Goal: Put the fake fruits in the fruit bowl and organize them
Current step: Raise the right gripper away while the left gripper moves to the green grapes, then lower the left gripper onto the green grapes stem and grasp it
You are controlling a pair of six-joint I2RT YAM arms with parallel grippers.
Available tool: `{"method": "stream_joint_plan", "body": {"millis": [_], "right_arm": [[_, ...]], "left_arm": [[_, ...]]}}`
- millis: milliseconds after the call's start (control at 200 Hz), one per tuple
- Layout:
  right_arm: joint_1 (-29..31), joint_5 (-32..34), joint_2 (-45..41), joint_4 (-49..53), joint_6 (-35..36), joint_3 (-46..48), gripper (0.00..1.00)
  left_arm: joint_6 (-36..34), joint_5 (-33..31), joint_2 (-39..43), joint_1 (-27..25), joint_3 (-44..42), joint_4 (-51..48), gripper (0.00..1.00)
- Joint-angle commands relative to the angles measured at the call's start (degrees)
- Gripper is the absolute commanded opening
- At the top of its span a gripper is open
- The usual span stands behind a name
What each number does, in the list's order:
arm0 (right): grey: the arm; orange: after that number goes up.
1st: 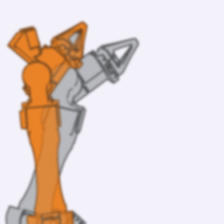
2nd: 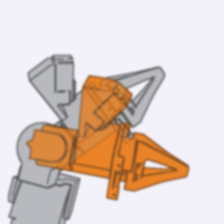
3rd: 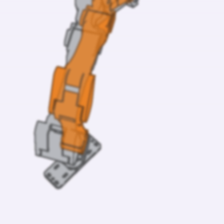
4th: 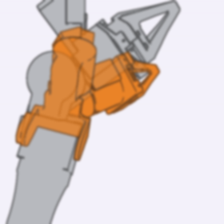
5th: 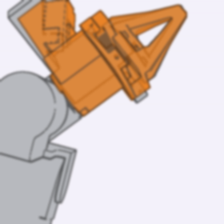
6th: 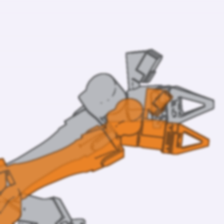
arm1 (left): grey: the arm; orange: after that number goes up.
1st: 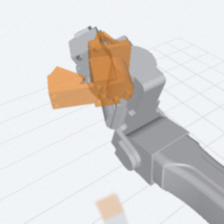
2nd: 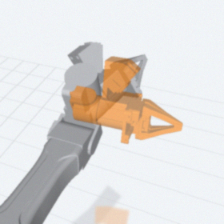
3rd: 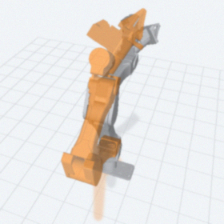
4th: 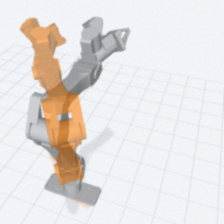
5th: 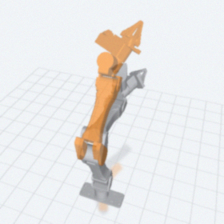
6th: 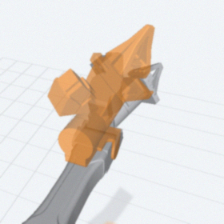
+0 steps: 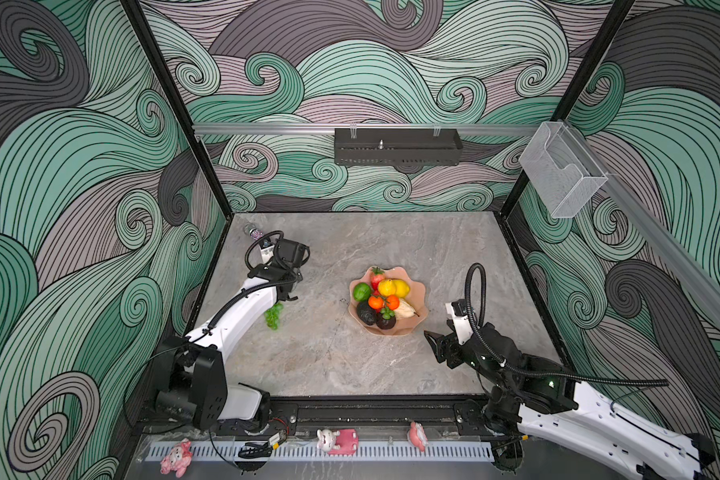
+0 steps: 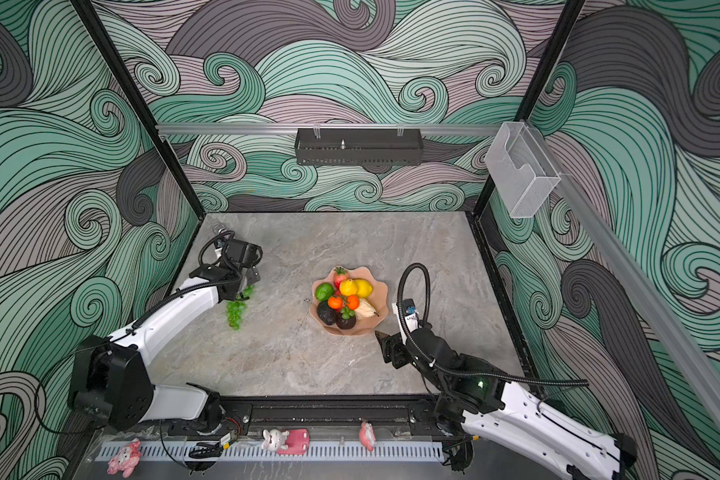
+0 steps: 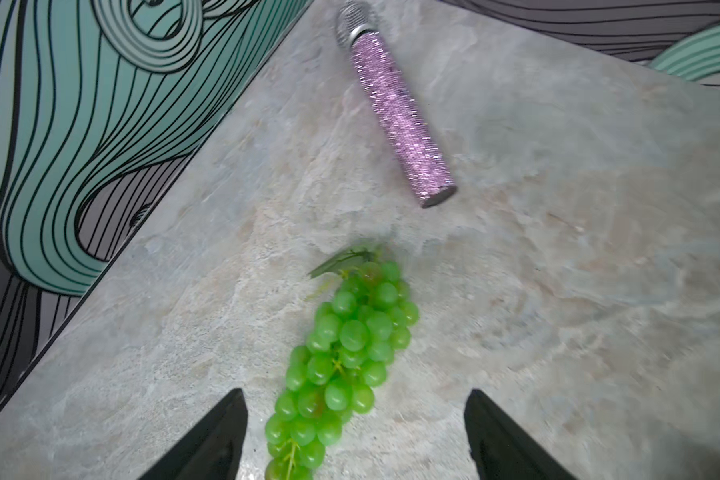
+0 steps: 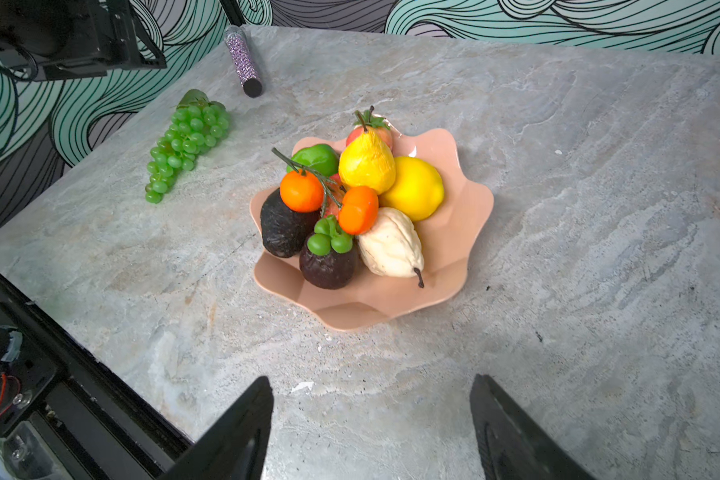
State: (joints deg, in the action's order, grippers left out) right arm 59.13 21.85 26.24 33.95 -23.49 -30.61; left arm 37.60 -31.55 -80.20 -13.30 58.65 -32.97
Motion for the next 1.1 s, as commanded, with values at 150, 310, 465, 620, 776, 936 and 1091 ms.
{"method": "stream_joint_plan", "body": {"millis": [150,310,465,620,776,936,1091], "right_arm": [[-0.3,-0.7,-2.7,0.8,-0.9,2.3,0.76],[-0.3,-0.6,-1.5,-0.4,0.2,2.7,0.77],[-0.3,-0.8,-0.6,-0.8,0.4,2.7,0.77],[-0.4,-0.6,-0.4,-0.8,0.4,2.8,0.77],[-0.4,-0.7,0.0,-0.7,0.4,2.7,0.77],[-0.3,-0.5,0.7,-0.8,0.4,2.6,0.77],[-0.5,-0.5,1.6,-0.8,0.5,2.5,0.77]], "left_arm": [[1.5,12.6,-7.1,10.6,4.7,-1.0,0.76],[-1.4,14.9,-13.6,13.7,11.7,-7.7,0.67],[-4.5,16.1,-17.2,14.2,14.8,-10.0,0.61],[-6.4,18.6,-19.6,14.2,15.5,-10.1,0.61],[-7.6,19.6,-23.3,14.2,17.6,-11.5,0.62],[-7.8,17.0,-25.5,14.3,19.6,-12.6,0.59],[-7.9,16.6,-26.3,14.8,20.6,-12.6,0.53]]}}
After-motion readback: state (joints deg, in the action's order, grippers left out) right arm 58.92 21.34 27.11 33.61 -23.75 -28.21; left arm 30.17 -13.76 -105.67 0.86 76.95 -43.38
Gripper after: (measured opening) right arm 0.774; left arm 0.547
